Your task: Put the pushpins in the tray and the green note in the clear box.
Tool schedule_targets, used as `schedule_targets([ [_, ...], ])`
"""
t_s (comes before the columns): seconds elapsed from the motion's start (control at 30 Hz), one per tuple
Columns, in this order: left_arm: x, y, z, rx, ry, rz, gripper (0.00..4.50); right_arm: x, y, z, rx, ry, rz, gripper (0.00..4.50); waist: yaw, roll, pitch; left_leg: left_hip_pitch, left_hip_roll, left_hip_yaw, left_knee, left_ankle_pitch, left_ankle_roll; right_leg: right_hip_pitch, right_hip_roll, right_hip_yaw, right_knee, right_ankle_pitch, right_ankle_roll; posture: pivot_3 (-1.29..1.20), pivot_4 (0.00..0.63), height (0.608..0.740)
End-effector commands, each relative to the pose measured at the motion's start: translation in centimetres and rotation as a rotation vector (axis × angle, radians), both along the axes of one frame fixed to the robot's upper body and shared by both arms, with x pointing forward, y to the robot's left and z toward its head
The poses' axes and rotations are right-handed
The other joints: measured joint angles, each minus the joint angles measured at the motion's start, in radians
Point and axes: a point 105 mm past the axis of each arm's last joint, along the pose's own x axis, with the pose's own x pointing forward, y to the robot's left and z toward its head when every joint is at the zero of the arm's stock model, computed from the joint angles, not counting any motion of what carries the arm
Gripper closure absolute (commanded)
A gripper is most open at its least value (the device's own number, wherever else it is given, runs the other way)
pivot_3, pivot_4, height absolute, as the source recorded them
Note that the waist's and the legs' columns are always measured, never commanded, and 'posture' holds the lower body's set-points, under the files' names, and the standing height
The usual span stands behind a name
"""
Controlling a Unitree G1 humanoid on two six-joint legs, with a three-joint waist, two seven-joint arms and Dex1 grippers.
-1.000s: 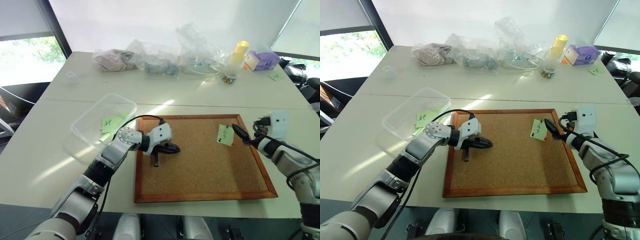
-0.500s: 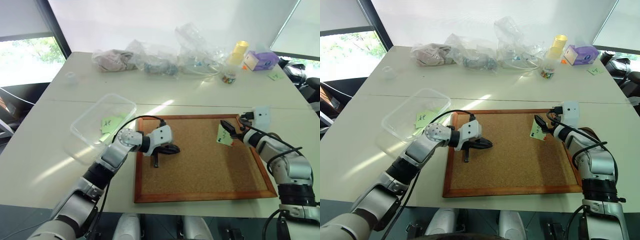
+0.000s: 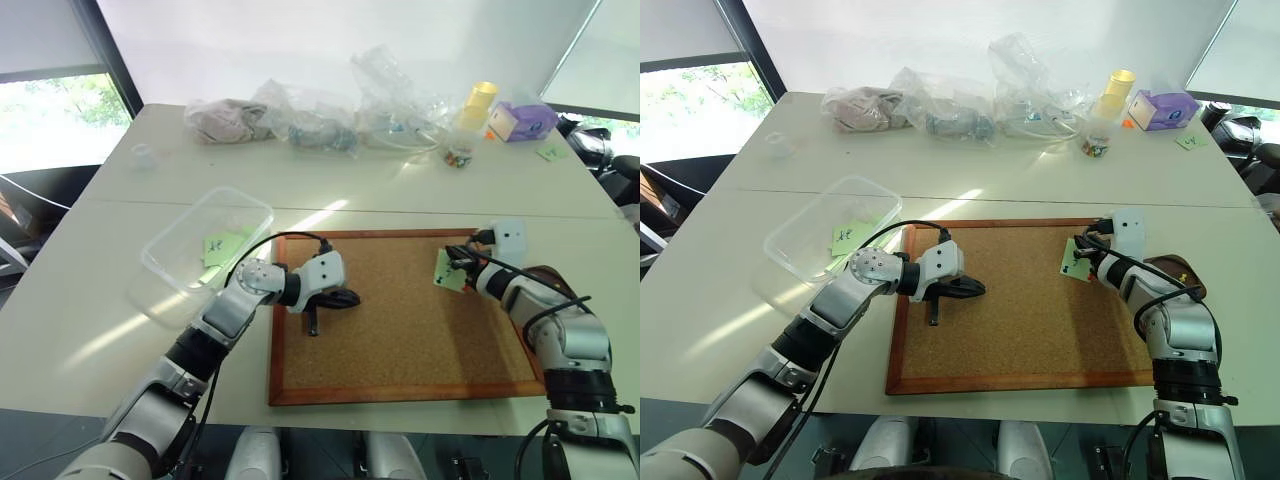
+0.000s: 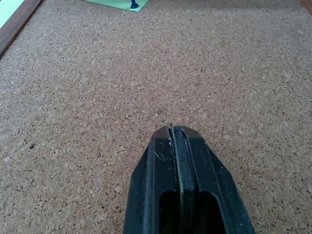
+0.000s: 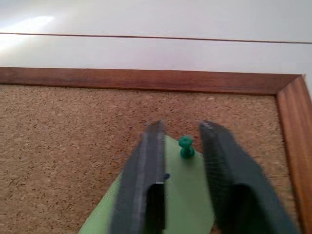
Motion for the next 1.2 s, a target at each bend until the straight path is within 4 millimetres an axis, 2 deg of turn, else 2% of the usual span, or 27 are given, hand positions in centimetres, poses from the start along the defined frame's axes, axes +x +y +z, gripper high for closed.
schedule_targets([
  [0.03, -0.2, 0.0, -0.9, 0.029, 0.015, 0.004, 4.5, 0.0, 0.2, 0.8, 0.013, -0.026, 0.015, 4.45, -0.001, 0.0, 0.0, 0.0, 0.0, 0.0, 0.0, 0.0, 0.0, 0.0, 0.0, 0.0, 0.0, 0.0, 0.0, 0.0, 0.15, 0.74],
  [0.2, 0.0, 0.2, -1.0, 0.043, 0.002, 0.004, 4.5, -0.1, -0.1, 0.9, 0.023, -0.034, -0.001, 4.45, -0.001, 0.0, 0.0, 0.0, 0.0, 0.0, 0.0, 0.0, 0.0, 0.0, 0.0, 0.0, 0.0, 0.0, 0.0, 0.0, 0.15, 0.74],
  [0.43, 0.0, 0.6, -1.7, 0.082, 0.001, 0.007, 4.5, 0.1, -1.3, 2.9, 0.005, -0.159, -0.066, 4.45, 0.0, 0.0, 0.0, 0.0, 0.0, 0.0, 0.0, 0.0, 0.0, 0.0, 0.0, 0.0, 0.0, 0.0, 0.0, 0.0, 0.15, 0.74],
  [0.63, 0.6, 0.9, -2.2, 0.086, 0.045, 0.067, 4.5, 0.0, -1.7, 3.7, -0.065, -0.236, -0.096, 4.45, 0.002, 0.001, 0.0, 0.0, 0.0, 0.0, 0.0, 0.0, 0.0, 0.0, 0.0, 0.0, 0.0, 0.0, 0.0, 0.0, 0.15, 0.74],
  [0.93, 0.3, 1.1, -2.5, 0.096, 0.064, 0.068, 4.5, -0.8, -3.1, 4.9, -0.001, -0.331, -0.2, 4.45, -0.003, 0.001, 0.0, 0.002, 0.0, 0.0, 0.0, 0.0, 0.0, 0.002, 0.0, 0.0, 0.0, 0.0, 0.0, 0.0, 0.15, 0.74],
  [1.07, 0.3, 1.1, -2.5, 0.097, 0.058, 0.068, 4.5, -2.6, -5.4, 5.3, 0.01, -0.355, -0.307, 4.45, -0.003, 0.002, -0.001, 0.002, 0.0, 0.0, 0.0, 0.0, 0.0, 0.002, 0.0, 0.0, 0.0, 0.0, 0.0, 0.0, 0.15, 0.74],
  [1.2, 0.1, 1.0, -2.5, 0.093, 0.051, 0.068, 4.5, -5.9, -9.1, 3.9, -0.039, -0.302, -0.461, 4.45, -0.002, 0.002, -0.001, 0.002, 0.0, 0.0, 0.0, 0.0, 0.0, 0.002, 0.0, 0.0, 0.0, 0.0, 0.0, 0.0, 0.15, 0.74],
])
